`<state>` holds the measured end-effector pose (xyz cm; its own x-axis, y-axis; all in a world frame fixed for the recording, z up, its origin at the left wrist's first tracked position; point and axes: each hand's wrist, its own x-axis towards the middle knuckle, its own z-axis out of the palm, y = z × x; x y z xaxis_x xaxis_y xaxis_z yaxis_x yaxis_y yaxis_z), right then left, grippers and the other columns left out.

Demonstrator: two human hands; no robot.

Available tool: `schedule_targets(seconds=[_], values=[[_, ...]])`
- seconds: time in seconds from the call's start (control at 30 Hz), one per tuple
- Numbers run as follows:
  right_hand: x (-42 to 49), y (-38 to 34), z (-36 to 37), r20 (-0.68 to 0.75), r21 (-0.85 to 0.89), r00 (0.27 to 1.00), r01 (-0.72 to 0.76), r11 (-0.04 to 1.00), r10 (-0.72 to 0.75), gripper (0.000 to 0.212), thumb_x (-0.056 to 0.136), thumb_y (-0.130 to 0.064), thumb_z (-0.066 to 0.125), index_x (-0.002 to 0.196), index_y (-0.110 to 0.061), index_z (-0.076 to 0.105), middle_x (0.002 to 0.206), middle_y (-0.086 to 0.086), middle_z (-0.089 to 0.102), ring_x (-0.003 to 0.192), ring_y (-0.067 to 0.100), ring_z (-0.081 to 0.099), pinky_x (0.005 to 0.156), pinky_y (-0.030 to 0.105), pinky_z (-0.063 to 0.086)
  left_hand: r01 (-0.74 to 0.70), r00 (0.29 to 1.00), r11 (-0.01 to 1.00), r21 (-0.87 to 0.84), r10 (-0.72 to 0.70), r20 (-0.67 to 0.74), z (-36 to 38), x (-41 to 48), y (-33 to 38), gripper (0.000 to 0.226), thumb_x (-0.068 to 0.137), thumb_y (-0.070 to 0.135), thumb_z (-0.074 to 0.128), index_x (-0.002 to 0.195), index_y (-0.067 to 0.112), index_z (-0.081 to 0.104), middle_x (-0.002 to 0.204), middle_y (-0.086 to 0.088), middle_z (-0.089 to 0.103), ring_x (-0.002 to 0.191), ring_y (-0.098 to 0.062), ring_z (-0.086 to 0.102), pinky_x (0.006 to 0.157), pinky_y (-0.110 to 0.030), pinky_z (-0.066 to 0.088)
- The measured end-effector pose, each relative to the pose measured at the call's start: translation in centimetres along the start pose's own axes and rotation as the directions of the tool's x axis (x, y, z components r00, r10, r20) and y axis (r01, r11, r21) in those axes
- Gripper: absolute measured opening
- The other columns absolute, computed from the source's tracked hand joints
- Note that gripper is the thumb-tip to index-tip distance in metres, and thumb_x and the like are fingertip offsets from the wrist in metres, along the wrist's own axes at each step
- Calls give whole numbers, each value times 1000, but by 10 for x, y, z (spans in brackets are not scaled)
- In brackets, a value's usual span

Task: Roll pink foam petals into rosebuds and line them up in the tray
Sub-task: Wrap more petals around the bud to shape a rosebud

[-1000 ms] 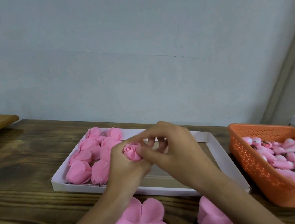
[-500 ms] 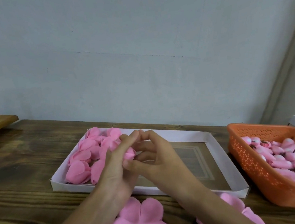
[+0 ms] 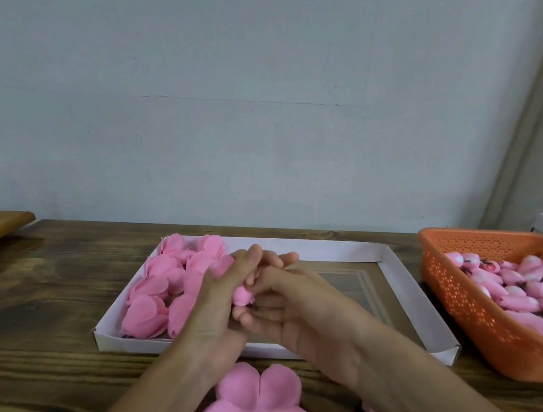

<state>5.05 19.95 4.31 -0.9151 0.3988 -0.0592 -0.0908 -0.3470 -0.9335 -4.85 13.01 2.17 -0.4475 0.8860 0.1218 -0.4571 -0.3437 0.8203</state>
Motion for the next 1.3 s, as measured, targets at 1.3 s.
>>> schedule_targets(seconds=[1.3], values=[[-1,12,6,27,-471,968,231,851,-248,7,104,-9,57,102,-15,59,80,0,65,72,10,64,67,26,58,16,995,991,131,-2,-104,2,1,4,32,78,59,66,68,29,73,111,-6,78,67,-10,71,39,-19,33]])
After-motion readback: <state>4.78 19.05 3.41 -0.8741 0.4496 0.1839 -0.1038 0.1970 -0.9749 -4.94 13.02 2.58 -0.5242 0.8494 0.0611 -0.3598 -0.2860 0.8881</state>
